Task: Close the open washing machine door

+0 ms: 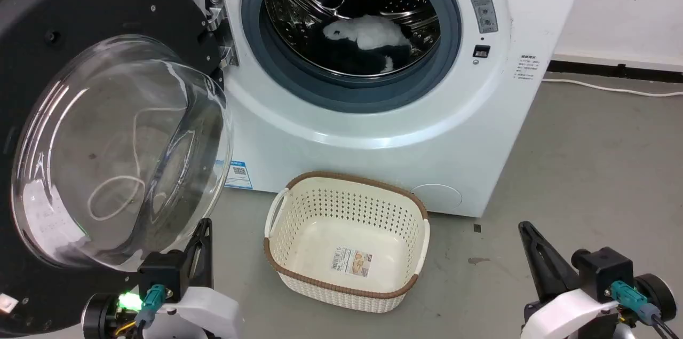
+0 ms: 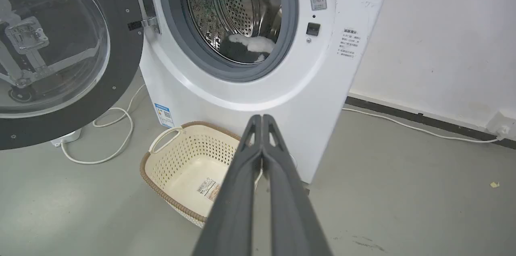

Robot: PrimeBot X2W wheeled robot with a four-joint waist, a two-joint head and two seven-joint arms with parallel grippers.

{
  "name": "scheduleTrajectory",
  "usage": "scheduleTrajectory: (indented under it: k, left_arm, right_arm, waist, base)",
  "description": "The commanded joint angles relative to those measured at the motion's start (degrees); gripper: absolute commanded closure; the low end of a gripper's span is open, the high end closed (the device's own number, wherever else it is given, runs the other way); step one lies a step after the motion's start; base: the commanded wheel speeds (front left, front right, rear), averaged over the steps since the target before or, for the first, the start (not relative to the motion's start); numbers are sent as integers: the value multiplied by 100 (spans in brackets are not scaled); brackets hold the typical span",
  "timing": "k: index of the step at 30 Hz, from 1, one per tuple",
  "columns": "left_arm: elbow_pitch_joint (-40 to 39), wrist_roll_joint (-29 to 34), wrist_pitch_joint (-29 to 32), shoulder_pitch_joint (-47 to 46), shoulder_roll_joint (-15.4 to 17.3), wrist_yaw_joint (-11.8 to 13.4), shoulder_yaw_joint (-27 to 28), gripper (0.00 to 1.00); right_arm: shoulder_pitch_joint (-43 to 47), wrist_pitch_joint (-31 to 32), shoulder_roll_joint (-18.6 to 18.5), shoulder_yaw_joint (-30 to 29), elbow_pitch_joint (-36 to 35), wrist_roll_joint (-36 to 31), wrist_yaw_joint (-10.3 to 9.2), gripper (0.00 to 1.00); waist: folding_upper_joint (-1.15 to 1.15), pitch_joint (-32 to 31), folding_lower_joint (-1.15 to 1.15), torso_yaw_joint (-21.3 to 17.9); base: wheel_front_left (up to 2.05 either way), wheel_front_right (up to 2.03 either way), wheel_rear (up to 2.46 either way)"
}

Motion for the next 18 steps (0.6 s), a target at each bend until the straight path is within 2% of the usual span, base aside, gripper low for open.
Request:
scheduleTrajectory:
  k: [1,18]
  left_arm:
    - [-25,15,1,4,-3,-25,12,100]
    - [-25,15,1,4,-3,-25,12,100]
  right_arm:
    - [-80,2,-5,1,8,-28,5,100]
    - [-80,2,-5,1,8,-28,5,100]
  waist:
    - [0,0,0,0]
    - [0,0,0,0]
  base:
    - [0,0,0]
    - [0,0,0]
